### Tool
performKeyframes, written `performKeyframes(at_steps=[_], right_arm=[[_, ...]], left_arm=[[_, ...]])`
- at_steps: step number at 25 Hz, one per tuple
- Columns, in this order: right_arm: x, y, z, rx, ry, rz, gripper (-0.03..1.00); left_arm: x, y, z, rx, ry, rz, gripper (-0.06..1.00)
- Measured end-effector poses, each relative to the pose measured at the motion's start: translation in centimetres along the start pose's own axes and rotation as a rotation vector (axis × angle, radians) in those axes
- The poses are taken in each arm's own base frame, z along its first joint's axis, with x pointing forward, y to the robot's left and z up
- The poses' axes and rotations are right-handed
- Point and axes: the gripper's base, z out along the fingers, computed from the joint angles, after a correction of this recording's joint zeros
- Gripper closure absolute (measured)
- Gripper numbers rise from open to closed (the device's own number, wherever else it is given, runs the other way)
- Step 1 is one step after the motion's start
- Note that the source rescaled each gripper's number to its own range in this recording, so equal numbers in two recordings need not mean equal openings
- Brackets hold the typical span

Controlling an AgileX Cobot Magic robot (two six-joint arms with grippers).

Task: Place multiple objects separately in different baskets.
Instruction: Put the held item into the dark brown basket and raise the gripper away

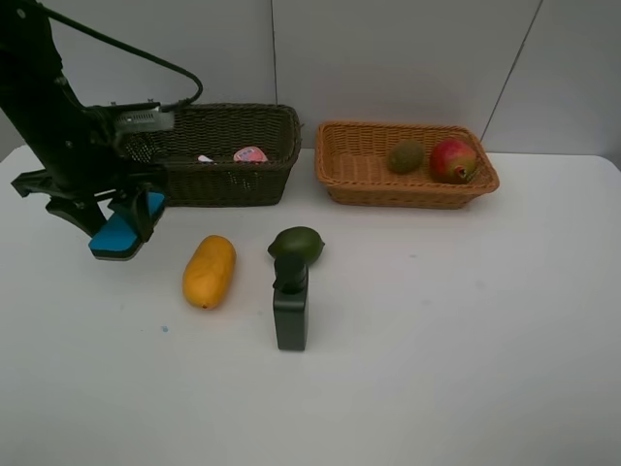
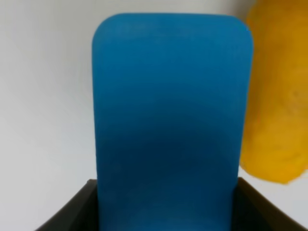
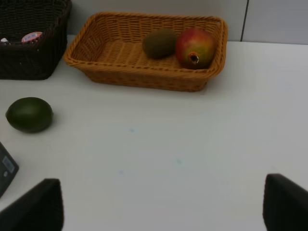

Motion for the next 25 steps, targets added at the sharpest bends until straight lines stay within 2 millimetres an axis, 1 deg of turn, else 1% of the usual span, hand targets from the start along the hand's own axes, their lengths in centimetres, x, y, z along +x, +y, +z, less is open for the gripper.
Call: performKeyframes(at_steps=[5,10,13,19,25], right_arm=[[0.0,0.0,0.0,0.000,0.000,0.000,-0.03],[0.0,0.0,0.0,0.000,0.000,0.000,-0.03],[0.0,0.0,0.0,0.000,0.000,0.000,-0.03],[0.0,0.0,0.0,0.000,0.000,0.000,-0.03],[0.0,0.0,0.0,0.000,0.000,0.000,-0.03]], left_arm=[[-0.8,-0.3,-3.7,-0.022,0.032,0.057,0.63],[-2.6,-0.7,-7.5,-0.052,-0.095,0.142,0.63],[-3.3,-0.7,-9.2,-0.081,-0.157,0.180,0.63],[-4.1,-0.3,-11.3,-0.164,-0.243,0.244,0.63],[-5.6,0.0,-12.0,-0.243,-0.401,0.310,0.63]])
